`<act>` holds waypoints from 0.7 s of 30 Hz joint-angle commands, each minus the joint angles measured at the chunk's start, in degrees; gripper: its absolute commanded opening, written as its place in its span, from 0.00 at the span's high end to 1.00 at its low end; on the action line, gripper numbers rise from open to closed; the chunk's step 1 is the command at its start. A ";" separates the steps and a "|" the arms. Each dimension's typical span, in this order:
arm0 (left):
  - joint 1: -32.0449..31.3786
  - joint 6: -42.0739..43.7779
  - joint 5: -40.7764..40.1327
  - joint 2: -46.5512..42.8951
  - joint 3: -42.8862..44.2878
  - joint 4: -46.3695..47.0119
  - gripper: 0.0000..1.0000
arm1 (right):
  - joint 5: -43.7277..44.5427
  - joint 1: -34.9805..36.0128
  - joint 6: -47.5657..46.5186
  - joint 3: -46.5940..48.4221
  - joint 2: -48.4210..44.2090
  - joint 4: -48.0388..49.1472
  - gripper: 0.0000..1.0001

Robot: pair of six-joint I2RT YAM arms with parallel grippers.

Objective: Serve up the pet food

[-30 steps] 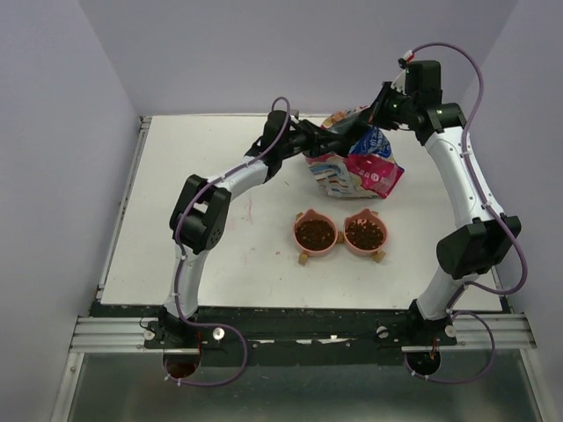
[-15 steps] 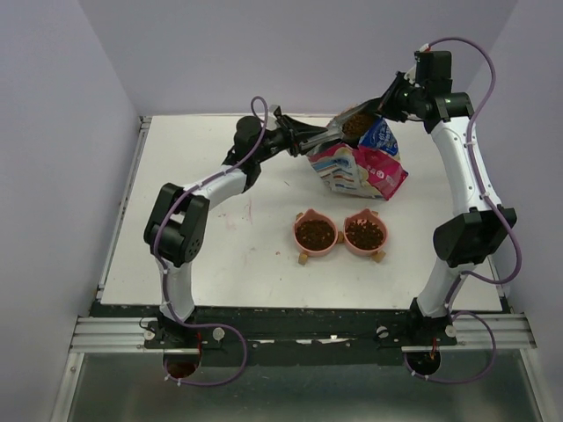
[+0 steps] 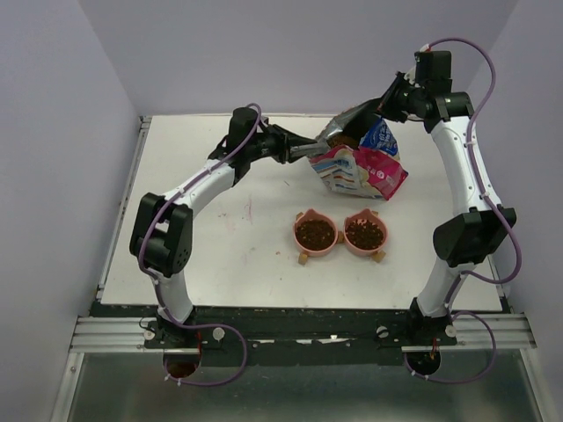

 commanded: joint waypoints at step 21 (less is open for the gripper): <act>0.54 -8.60 0.13 -6.58 -13.69 25.96 1.00 | -4.28 -0.52 0.76 8.77 -2.51 6.86 1.00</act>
